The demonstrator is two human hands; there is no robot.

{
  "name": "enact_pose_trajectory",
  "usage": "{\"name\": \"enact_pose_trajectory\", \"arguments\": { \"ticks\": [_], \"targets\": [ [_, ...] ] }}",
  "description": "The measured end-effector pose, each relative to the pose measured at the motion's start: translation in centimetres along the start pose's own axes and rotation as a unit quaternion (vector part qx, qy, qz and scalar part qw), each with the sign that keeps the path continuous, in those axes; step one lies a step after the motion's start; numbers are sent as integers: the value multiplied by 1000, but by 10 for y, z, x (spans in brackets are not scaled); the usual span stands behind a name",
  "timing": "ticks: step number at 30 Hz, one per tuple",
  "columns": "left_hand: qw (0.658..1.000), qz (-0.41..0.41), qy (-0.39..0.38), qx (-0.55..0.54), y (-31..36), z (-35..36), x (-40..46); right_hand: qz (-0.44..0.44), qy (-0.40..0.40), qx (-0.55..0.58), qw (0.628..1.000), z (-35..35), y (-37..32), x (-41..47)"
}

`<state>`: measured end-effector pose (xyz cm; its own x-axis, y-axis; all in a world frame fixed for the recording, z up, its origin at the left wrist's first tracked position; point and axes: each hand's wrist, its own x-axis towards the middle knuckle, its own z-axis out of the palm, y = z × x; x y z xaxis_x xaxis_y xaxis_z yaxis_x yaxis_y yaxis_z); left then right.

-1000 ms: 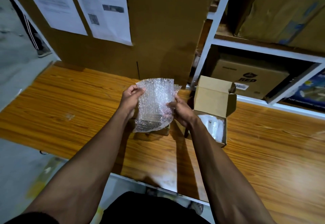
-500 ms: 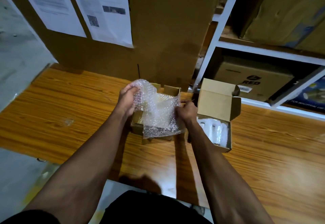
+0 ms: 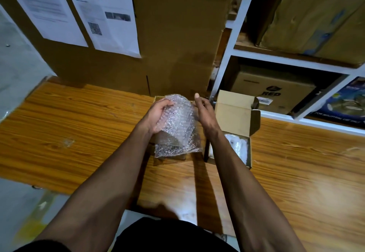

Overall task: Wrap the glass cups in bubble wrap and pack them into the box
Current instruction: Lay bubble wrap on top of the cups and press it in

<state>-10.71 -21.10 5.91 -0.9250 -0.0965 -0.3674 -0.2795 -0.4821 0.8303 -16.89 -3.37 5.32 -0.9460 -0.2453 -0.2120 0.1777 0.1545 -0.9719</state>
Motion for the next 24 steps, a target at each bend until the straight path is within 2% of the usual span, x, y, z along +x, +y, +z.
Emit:
{"name": "enact_pose_trajectory", "arguments": {
  "ticks": [3, 8, 11, 14, 18, 21, 24],
  "targets": [
    [999, 12, -33, 34, -2, 18, 2, 3, -88, 55, 995, -16, -9, -7],
    [990, -7, -73, 124, -7, 30, 3, -25, -159, -14, 987, -75, -12, -22],
    [985, 6, -44, 167, -14, 41, 5, -7, -152, -50, 987, -107, -10, -24],
    [989, 12, -28, 147, -19, 61, 2, 19, -130, -60, 989, -127, -8, -28],
    [985, -14, -66, 157, -27, 74, 2, 34, -89, 22, 995, -145, -1, -33],
    [990, -33, -68, 116, -34, 81, 3, 44, -46, 78, 995, -159, 9, -34],
    [996, -18, -38, 81, -38, 91, 5, 53, -45, 42, 997, -169, 16, -38]
  ]
}}
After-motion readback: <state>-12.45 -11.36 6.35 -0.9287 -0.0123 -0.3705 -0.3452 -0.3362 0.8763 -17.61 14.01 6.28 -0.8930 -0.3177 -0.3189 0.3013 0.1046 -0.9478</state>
